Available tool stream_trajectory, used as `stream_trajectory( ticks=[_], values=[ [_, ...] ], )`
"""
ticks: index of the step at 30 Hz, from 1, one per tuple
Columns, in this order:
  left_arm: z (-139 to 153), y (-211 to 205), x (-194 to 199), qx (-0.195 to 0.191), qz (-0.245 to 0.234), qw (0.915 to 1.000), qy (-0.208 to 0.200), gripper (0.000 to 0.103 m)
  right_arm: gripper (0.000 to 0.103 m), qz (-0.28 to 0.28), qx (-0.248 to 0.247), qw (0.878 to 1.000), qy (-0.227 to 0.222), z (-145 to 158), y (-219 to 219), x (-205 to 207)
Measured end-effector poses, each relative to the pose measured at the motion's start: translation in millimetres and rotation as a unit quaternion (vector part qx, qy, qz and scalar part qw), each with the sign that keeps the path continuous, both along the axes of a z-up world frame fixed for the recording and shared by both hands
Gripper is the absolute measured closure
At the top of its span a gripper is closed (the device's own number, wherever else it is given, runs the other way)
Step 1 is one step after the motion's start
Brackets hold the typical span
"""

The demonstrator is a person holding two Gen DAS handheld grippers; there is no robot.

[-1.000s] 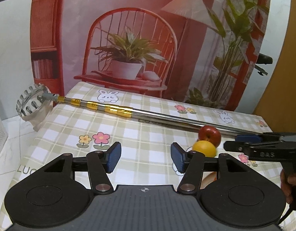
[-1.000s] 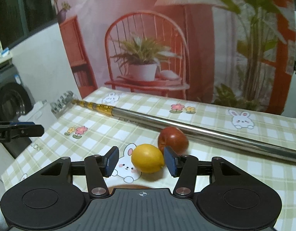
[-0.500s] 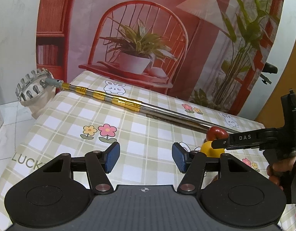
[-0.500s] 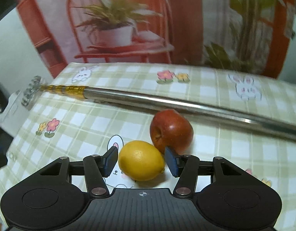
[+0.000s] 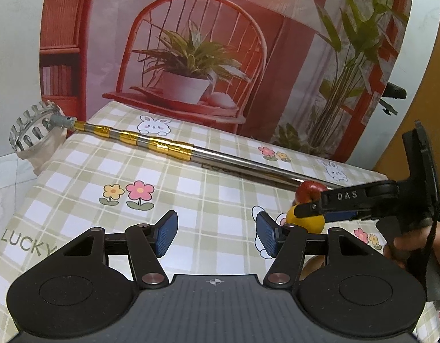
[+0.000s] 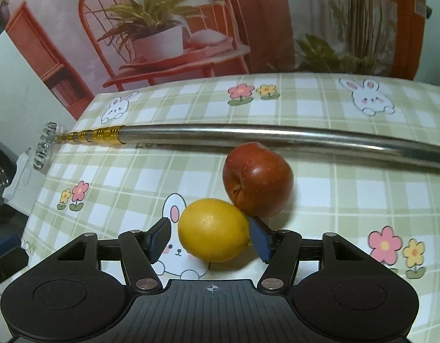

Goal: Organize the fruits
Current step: 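Move the right tool to the yellow lemon and grasp it, then carry the lemon over the plate with the right tool and release it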

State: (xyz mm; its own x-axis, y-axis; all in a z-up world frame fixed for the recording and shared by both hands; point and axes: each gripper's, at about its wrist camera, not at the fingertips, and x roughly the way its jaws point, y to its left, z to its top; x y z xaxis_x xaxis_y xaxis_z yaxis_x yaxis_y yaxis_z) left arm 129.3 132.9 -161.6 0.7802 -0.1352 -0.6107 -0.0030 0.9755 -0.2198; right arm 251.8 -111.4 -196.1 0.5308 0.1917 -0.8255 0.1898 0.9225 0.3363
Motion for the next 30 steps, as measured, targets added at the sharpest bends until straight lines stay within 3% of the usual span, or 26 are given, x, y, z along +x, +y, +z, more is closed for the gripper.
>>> stream_trajectory(
  ticks=[8, 12, 20, 25, 30],
  values=[
    [-6, 2, 5, 0.000, 0.001, 1.0000, 0.010, 0.040, 0.037, -0.001, -0.017, 1.000, 0.015, -7, 4, 12],
    [-9, -1, 6, 0.000, -0.005, 0.9999, 0.014, 0.040, 0.042, -0.015, -0.004, 0.999, 0.033, -15, 1, 14],
    [-14, -3, 3, -0.005, -0.013, 0.9997, 0.022, 0.040, 0.044, -0.006, 0.005, 1.000, 0.027, -17, 2, 10],
    [-19, -4, 0, -0.023, -0.025, 0.9988, 0.037, 0.040, 0.044, 0.023, 0.007, 1.000, -0.007, 4, 0, -8],
    [-23, -14, -7, -0.018, -0.040, 0.9982, 0.041, 0.040, 0.044, 0.106, -0.031, 0.992, -0.055, 38, 0, -41]
  ],
)
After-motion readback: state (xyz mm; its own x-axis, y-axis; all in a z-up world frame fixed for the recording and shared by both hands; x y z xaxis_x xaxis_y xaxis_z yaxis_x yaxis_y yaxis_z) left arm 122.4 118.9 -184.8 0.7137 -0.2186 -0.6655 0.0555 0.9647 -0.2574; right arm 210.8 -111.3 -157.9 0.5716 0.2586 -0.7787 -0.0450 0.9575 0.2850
